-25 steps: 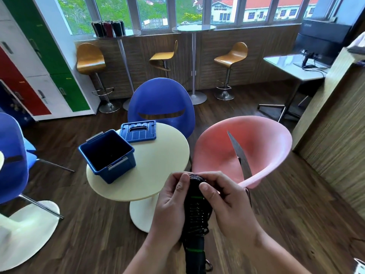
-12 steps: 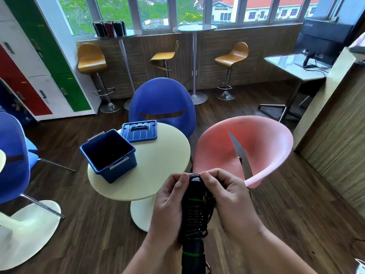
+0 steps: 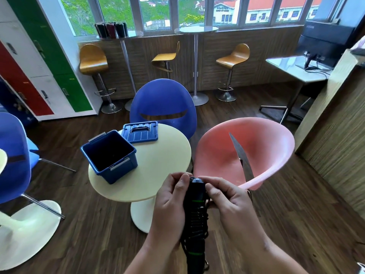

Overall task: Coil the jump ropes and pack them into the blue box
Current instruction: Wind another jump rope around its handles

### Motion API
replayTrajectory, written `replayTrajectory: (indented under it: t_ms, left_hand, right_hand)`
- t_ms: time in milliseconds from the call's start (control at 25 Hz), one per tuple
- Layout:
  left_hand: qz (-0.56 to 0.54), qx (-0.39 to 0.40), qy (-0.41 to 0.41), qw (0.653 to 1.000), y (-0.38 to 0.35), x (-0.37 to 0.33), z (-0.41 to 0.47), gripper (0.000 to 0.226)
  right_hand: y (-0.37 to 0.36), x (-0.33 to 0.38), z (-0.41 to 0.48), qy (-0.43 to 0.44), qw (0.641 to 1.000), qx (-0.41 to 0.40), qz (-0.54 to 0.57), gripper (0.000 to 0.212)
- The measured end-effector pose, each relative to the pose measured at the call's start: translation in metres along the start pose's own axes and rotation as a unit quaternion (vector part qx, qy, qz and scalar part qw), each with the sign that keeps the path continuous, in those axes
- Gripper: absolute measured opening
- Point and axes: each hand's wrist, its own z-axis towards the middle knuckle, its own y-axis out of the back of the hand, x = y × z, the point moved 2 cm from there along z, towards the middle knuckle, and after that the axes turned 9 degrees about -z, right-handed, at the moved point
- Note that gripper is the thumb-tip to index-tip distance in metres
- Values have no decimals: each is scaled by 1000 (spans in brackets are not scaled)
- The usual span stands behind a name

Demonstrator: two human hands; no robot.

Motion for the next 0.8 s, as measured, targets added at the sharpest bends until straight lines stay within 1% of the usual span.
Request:
replayTrajectory:
  t_ms: [120,160,240,280,440,520,600,640,720,800]
  left_hand:
    - [48,-8,-42,998,1,-1,1,31]
    - [56,-10,-58,997,0,-2,0,31]
    - [71,-13,-90,993,-2,-5,-2,31]
    - [71,-14,-96,993,-4,-6,-2,31]
    - [36,-12,-86,996,-13,-11,-5,33]
    - [2,1,-57,998,-18,-14,-8,35]
    - [-24,13,-25,999,-18,-16,-9,40]
    - [-30,23,-17,999,-18,-19,-8,37]
    - [-33,45,-13,998,-17,-26,-4,21]
    - [-34,73,-14,997,-18,-31,0,15]
  right_hand:
    - [13,-3,-15,23,994,-62,-83,16]
    - [15,-3,-20,30,993,-49,-102,20]
    - [9,-2,-29,25,991,22,-127,31]
    - [6,-3,-31,27,989,38,-137,34]
    - [3,-1,-30,90,982,14,-166,37]
    - [2,3,-29,93,984,0,-150,36]
    - [3,7,-28,77,991,-17,-104,35]
    - [3,8,-28,75,993,-24,-86,37]
    - [3,12,-27,68,995,-31,-62,42]
    - [5,13,-26,66,996,-27,-60,45]
